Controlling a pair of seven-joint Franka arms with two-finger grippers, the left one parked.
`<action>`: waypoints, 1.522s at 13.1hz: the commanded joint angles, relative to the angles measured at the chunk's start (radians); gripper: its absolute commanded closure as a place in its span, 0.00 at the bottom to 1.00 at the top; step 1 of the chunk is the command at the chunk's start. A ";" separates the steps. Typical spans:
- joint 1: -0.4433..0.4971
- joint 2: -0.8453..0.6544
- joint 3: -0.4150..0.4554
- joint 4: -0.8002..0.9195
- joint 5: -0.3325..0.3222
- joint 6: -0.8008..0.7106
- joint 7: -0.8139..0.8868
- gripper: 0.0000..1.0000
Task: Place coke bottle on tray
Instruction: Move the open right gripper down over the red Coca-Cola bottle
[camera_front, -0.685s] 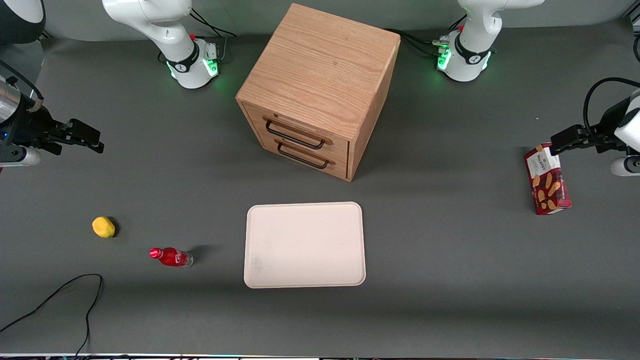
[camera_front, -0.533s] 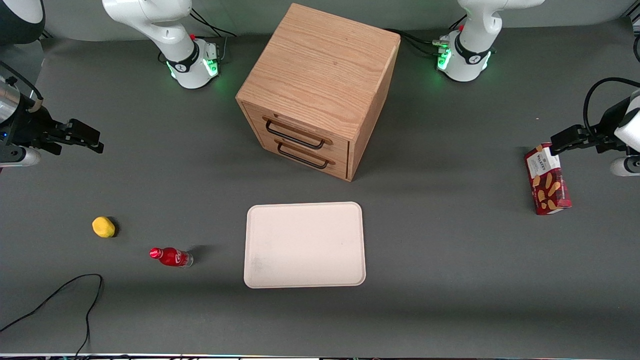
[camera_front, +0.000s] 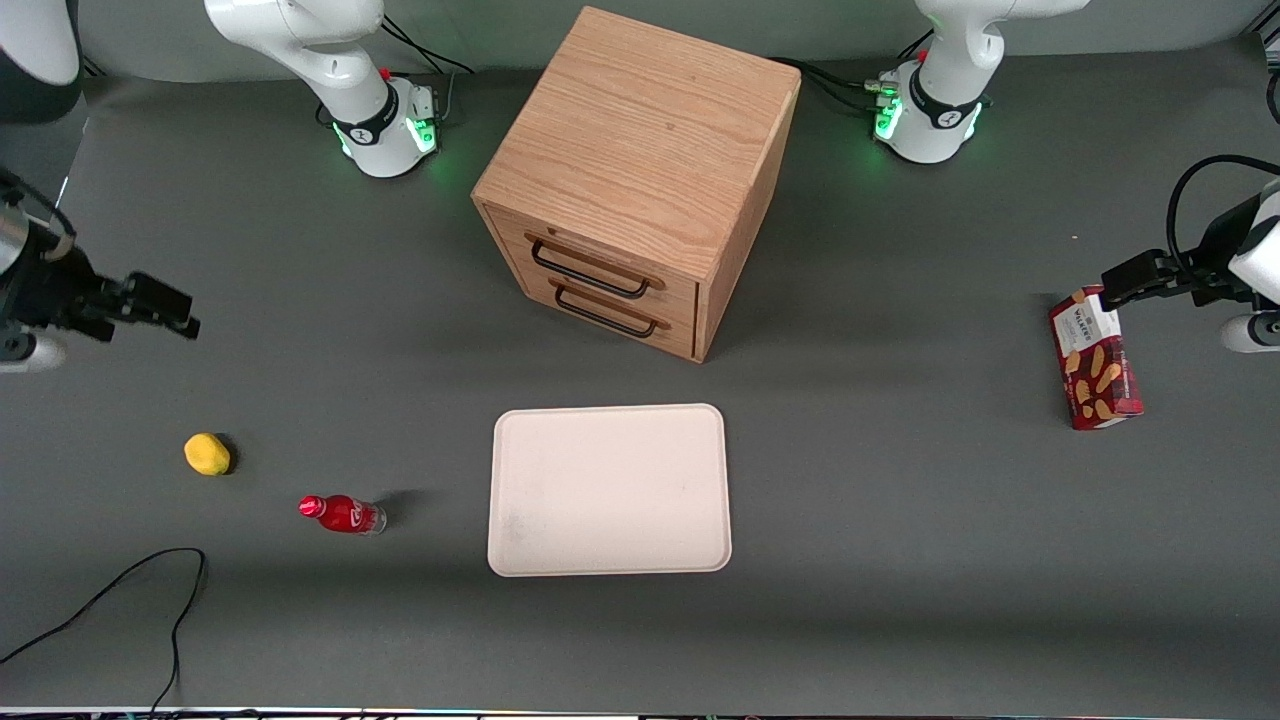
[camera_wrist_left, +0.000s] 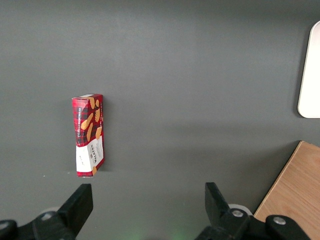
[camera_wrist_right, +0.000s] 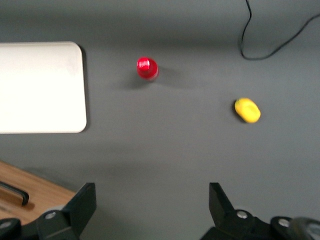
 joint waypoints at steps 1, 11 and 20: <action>-0.008 0.221 0.011 0.238 0.003 -0.015 0.000 0.00; 0.020 0.526 0.020 0.281 0.032 0.244 0.003 0.00; 0.032 0.515 0.019 0.092 0.017 0.392 -0.008 0.00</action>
